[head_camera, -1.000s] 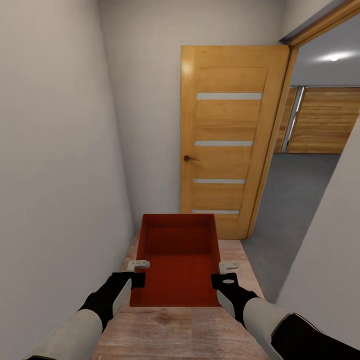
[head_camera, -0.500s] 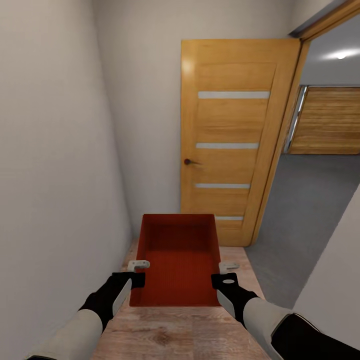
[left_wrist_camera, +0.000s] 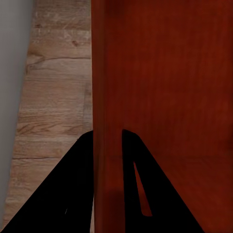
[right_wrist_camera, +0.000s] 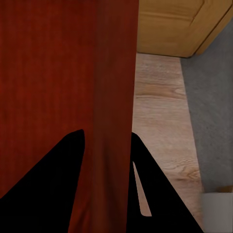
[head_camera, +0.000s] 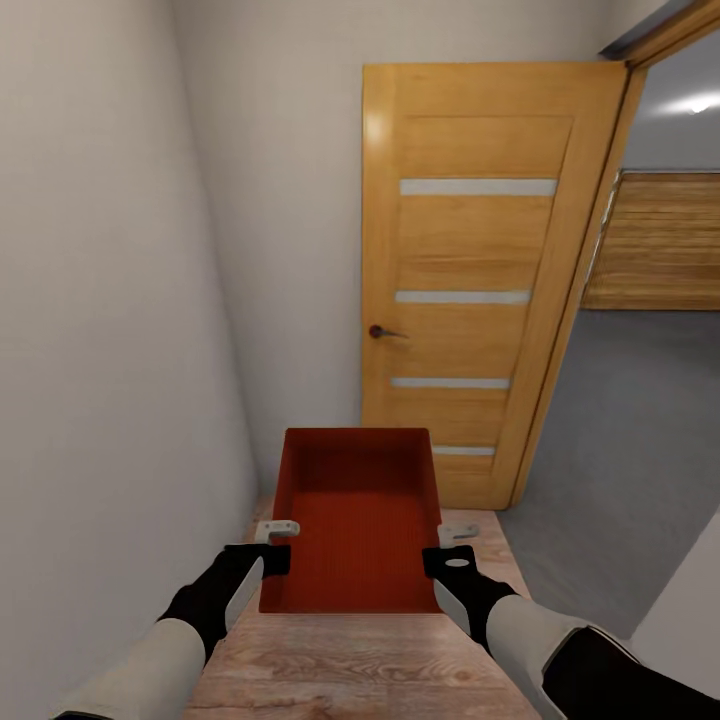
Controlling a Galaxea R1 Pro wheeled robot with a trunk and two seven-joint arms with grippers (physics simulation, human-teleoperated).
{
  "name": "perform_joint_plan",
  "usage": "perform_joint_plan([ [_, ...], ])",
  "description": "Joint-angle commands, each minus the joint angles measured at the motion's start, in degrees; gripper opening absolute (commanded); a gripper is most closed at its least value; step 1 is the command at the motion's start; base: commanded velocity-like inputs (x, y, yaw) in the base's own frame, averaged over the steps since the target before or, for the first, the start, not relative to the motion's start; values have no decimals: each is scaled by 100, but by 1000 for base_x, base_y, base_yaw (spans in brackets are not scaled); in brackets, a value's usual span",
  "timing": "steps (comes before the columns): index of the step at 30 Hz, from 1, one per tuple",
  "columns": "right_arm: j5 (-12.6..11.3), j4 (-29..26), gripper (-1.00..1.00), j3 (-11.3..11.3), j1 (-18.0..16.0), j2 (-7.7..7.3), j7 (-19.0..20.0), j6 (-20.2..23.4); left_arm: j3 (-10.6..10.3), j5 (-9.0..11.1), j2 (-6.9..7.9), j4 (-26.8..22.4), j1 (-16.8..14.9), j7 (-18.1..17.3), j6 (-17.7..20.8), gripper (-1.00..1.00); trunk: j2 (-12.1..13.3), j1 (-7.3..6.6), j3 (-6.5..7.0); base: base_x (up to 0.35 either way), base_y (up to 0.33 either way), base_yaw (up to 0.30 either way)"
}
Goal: Move the two storage containers from the living room to the garage. In the garage, place one container on the floor and stack the other container on top of it (either order is fine).
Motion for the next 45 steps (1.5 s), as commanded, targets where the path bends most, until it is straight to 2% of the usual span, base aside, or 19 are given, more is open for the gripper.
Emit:
perform_joint_plan([
  [1, -158, 26, -100, 53, -3, 4, -586, -9, -23, -61, -13, -24, -5, 76, -210, -100, -7, 5, -9, 322, 0, 0],
  [9, -158, 26, -100, 53, -2, 4, -586, -9, -31, -72, -12, -54, -7, 76, -214, -100, -7, 5, -9, 232, 0, 0],
  [32, -149, 26, -100, 52, -1, 1, -586, -18, -32, -75, -12, -91, -6, 68, -215, -100, -7, 5, -9, 4, 0, -2],
  [45, -157, 26, -100, 48, 0, 7, -586, -9, -32, -75, -12, -91, -9, 68, -215, -100, -7, 5, -9, 0, 0, -223],
])
